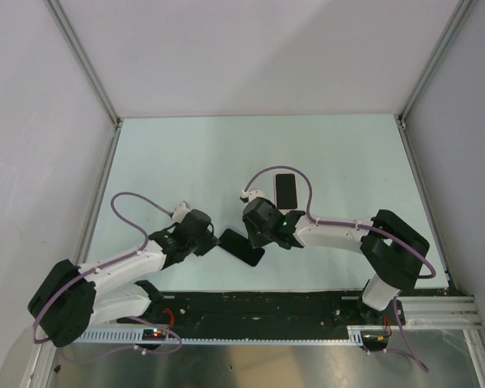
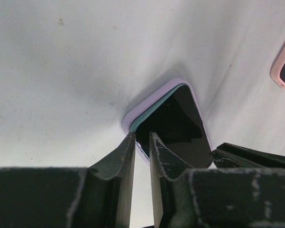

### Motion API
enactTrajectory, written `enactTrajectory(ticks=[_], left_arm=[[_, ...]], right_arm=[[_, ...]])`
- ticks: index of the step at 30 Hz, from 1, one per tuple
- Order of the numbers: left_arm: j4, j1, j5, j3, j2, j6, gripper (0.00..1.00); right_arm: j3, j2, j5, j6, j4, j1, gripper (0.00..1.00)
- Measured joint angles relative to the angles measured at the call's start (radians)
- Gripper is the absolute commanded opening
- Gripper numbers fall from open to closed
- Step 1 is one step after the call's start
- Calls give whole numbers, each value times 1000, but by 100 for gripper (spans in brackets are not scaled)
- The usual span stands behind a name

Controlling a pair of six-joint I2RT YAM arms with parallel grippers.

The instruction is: Put the phone into the phone case

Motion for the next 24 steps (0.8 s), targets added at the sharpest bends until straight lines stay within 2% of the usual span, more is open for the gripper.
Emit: enactTrajectory(ticks=[8,24], left_arm=[[1,8,4,0,40,0,21],[18,19,30,5,64,3,1]], right_arm=[[0,0,0,0,0,0,25],[0,0,0,0,0,-1,25]])
